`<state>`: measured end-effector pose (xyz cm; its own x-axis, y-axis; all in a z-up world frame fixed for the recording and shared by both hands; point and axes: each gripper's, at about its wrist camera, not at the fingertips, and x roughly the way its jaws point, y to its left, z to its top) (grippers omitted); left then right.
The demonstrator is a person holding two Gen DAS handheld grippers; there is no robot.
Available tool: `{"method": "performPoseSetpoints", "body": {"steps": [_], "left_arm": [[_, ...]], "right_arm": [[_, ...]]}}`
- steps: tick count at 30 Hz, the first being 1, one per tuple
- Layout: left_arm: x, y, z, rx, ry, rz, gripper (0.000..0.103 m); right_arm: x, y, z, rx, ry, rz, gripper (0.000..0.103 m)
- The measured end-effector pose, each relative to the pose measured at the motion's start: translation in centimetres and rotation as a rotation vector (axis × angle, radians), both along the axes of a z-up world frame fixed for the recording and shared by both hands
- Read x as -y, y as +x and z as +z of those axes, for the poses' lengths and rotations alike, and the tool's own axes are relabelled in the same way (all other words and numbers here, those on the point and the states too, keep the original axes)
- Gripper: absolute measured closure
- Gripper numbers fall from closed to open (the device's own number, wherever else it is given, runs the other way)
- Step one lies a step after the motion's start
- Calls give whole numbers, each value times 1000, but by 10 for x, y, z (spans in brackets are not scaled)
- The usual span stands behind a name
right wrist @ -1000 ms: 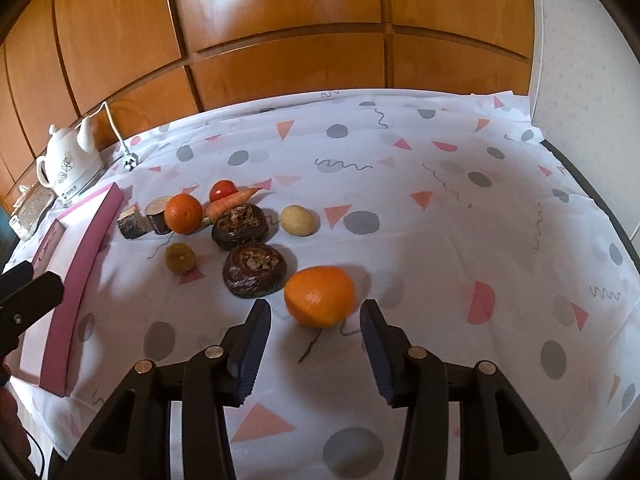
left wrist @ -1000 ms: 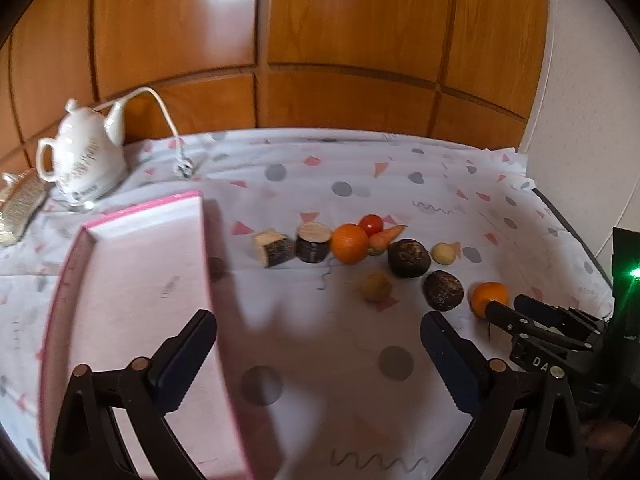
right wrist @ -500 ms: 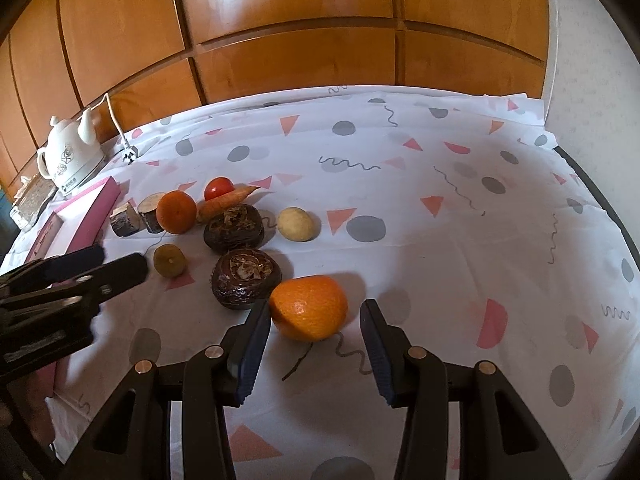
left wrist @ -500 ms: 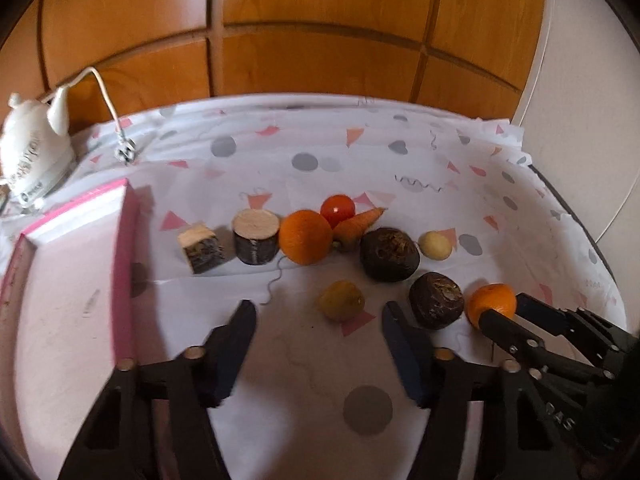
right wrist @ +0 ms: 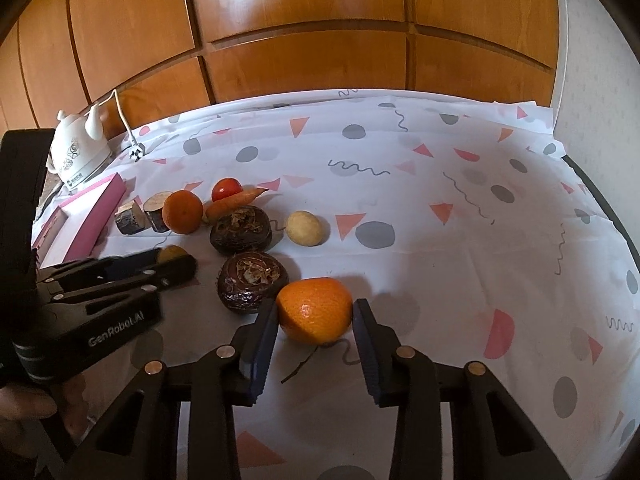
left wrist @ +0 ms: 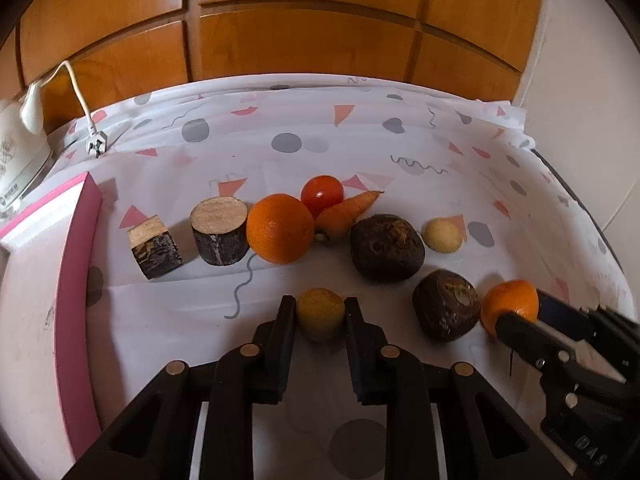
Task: Organize fruits
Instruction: 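Close the right gripper on the orange while the left gripper grasps the small yellow fruit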
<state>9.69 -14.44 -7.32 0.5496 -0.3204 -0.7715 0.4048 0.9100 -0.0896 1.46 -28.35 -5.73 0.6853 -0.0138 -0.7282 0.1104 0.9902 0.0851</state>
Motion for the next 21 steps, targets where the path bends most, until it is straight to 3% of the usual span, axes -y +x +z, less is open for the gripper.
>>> {"method": "performPoseSetpoints", "body": {"steps": [8,12,21], "left_arm": [[-28,-16,14,6,-57,39,80],[-45,-28,30,42,-49,88,79],[-114,-47,67,135,-39,257,79]], "right_arm": [[-7,-10,8,20,-12,21,66],[-19,-16,19,48,-17,56,66],[-81,-8,48,87,16,270,66]]}}
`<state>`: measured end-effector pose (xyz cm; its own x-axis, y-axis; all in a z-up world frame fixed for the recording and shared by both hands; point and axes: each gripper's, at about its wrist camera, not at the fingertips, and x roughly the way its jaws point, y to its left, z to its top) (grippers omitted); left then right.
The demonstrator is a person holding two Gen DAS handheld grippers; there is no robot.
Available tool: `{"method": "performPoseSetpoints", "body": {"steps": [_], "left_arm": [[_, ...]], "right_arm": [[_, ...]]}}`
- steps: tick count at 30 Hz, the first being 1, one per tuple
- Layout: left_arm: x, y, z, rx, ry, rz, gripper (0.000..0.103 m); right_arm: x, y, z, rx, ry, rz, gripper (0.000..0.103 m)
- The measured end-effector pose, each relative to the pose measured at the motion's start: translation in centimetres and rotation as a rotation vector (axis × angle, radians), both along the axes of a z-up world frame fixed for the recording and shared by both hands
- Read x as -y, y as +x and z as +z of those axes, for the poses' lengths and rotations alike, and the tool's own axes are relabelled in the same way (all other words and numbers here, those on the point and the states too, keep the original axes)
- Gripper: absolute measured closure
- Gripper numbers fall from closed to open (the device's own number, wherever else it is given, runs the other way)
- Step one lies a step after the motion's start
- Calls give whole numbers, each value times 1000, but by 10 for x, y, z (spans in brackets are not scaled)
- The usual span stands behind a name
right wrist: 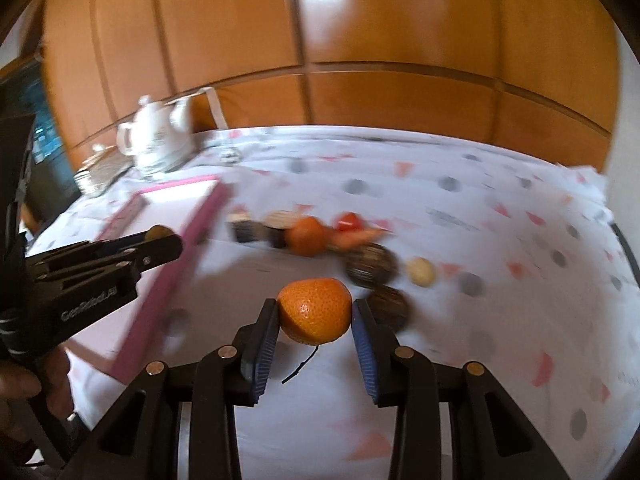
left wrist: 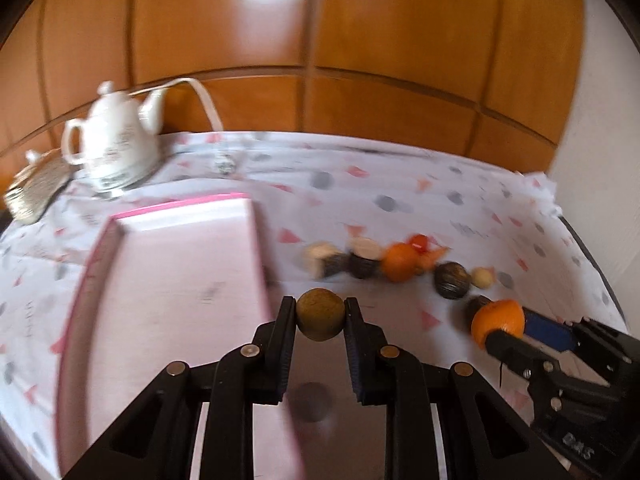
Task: Organize fruits
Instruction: 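Close the right gripper on the orange while the left gripper grasps the small yellow fruit, then carry the orange into the tray and open the right gripper while the left releases the yellow fruit there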
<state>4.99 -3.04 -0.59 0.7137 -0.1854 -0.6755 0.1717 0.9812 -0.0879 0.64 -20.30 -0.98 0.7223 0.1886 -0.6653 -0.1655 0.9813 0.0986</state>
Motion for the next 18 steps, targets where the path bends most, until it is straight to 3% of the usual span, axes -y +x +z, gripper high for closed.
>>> {"method": "performPoseSetpoints", "body": {"steps": [10,18], "left_arm": [[-89,-2,-3,-17,4,219,79],[-144,-3,-16,-47,-3,359,79]], "right_arm": [[-89,24,11,-16,20,251,66],[-150,51,10,-34,-30,333,66]]}}
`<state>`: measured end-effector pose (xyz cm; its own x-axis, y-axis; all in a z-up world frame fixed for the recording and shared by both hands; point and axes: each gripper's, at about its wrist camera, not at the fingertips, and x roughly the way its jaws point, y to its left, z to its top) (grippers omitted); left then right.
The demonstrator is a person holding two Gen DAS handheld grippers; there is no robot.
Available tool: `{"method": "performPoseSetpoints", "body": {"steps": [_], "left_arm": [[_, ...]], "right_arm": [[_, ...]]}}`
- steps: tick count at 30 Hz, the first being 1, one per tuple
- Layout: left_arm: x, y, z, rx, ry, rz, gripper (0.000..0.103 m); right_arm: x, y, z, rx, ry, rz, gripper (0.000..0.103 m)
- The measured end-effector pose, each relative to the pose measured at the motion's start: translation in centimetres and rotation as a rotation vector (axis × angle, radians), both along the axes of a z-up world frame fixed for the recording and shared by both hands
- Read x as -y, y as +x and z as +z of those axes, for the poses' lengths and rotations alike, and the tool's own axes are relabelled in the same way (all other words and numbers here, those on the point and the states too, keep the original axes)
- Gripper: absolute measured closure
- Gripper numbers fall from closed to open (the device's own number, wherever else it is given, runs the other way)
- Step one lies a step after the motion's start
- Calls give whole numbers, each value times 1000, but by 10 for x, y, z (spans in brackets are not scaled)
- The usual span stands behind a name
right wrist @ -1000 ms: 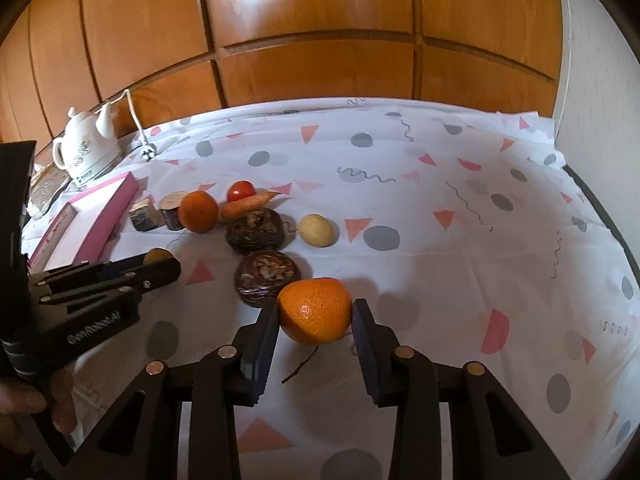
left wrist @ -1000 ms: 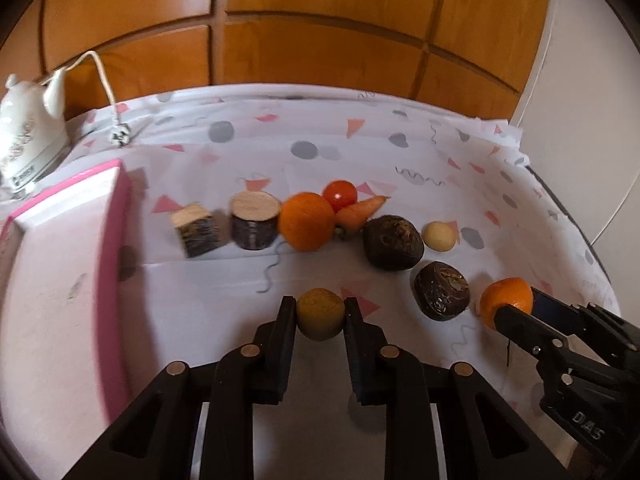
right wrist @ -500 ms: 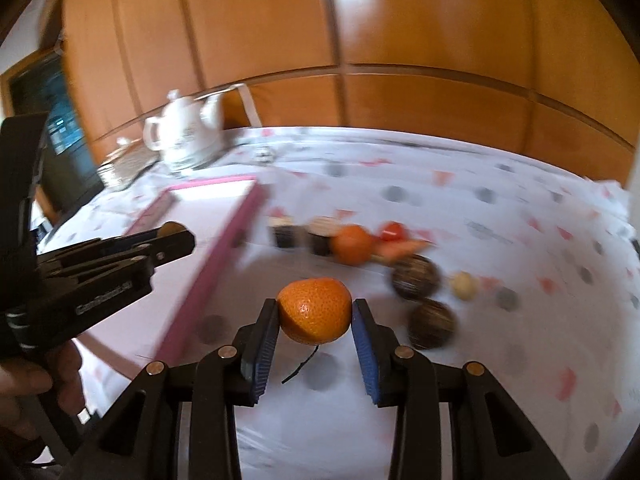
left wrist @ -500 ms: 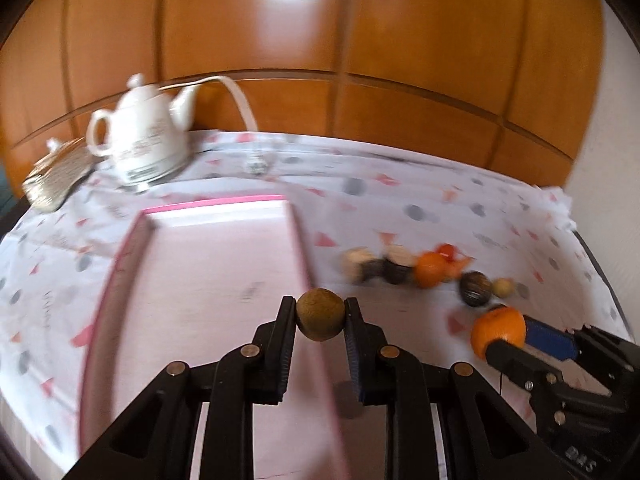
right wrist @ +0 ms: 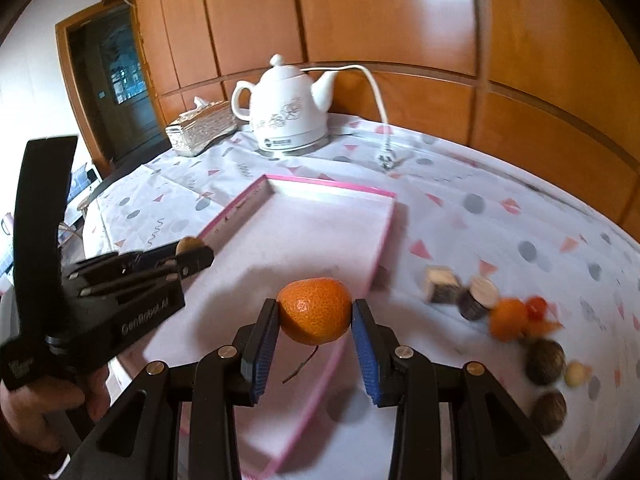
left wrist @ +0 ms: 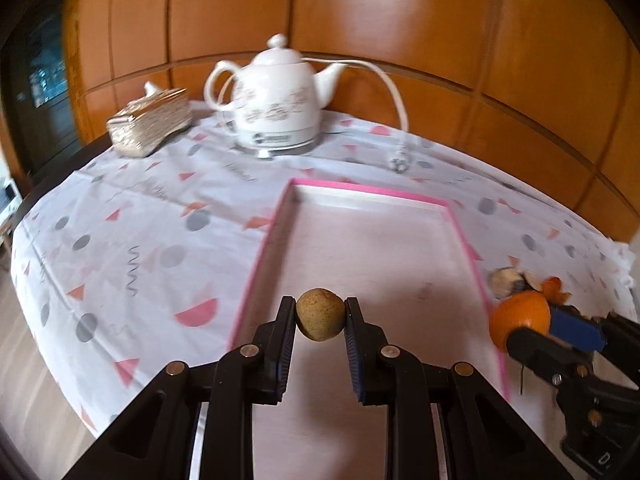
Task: Organize fruits
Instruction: 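Carry the orange into the tray and open the right gripper while the left releases the yellow fruit there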
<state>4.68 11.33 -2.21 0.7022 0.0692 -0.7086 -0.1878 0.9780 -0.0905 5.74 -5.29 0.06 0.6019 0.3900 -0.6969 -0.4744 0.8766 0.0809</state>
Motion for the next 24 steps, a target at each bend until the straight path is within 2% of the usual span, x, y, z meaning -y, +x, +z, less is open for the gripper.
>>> {"method": "performPoseSetpoints", "body": {"steps": [4,9,18,24], "left_arm": [[-16,-2,-3,-6,-4,47,78],[-25,-12,-3,9,-6,86,53],[-14,-22,2,15,-28,56,53],[-3,-28,8,27,-30,33,45]], "right_arm": [[-26,12,-2,0,-19,-7,65],[-38,15,-7,10,-46,-54,64],[-35,-3,6,95,-82,-92,63],[-24,-9,12,119,-94,-139,61]]}}
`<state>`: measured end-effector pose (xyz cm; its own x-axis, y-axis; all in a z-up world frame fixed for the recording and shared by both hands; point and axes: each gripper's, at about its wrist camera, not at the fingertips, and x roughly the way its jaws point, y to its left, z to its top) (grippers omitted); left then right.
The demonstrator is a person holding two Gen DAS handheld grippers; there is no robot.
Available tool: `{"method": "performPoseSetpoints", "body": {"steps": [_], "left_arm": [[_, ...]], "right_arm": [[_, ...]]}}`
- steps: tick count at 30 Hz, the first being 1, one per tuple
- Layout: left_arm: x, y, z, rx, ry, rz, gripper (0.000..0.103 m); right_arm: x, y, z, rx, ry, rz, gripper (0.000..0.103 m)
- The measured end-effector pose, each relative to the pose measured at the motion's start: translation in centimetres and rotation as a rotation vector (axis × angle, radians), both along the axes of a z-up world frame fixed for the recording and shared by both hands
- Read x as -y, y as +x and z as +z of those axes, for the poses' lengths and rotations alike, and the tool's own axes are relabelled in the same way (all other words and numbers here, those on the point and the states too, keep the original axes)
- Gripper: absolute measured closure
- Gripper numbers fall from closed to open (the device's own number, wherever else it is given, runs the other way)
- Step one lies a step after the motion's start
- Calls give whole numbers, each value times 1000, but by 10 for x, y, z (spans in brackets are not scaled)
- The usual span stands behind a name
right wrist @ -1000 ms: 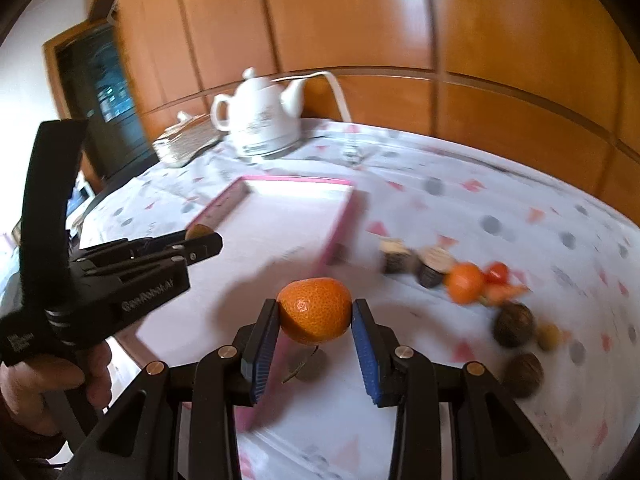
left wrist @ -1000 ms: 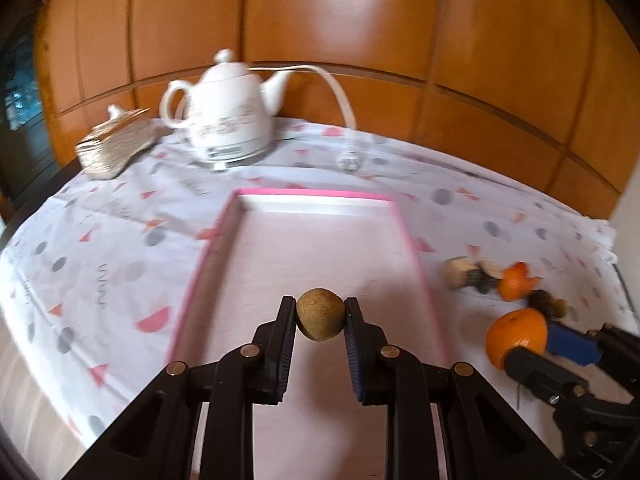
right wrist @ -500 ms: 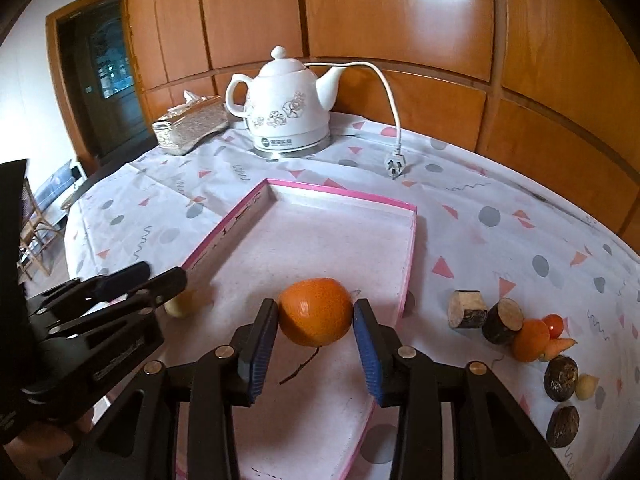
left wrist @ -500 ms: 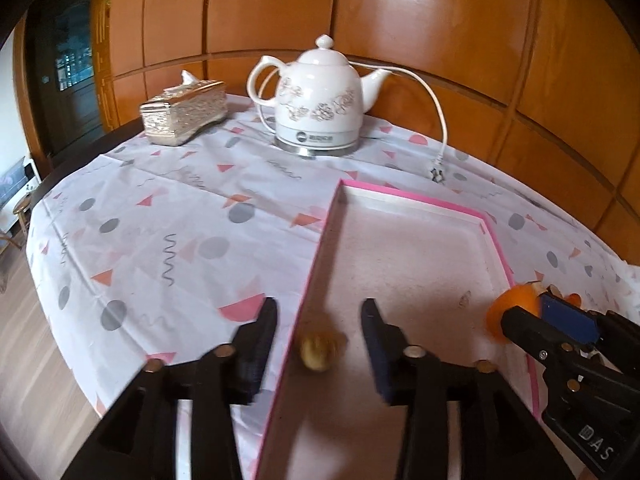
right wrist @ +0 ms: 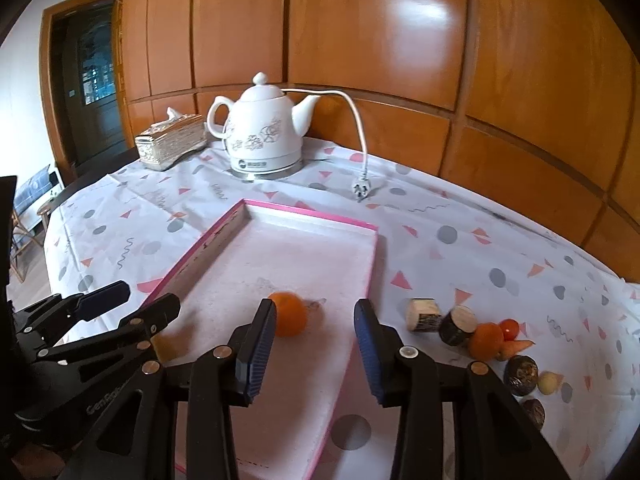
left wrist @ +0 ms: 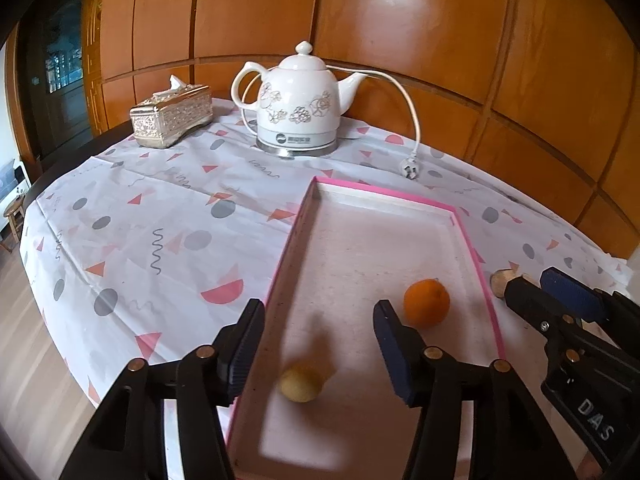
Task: Organize fruits
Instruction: 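Carry the orange into the tray and open the right gripper while the left releases the yellow fruit there, then lift both open grippers away from the tray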
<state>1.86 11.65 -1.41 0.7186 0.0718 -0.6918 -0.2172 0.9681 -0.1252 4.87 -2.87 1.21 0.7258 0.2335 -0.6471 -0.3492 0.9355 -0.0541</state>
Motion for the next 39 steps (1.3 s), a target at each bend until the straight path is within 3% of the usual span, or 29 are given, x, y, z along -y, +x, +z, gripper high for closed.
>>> {"method": "performPoseSetpoints", "body": {"steps": [39], "left_arm": [[89,-4,19,11,81,-228,44]], "right_arm": [[108,-13,2,40,51,-257,61]]}}
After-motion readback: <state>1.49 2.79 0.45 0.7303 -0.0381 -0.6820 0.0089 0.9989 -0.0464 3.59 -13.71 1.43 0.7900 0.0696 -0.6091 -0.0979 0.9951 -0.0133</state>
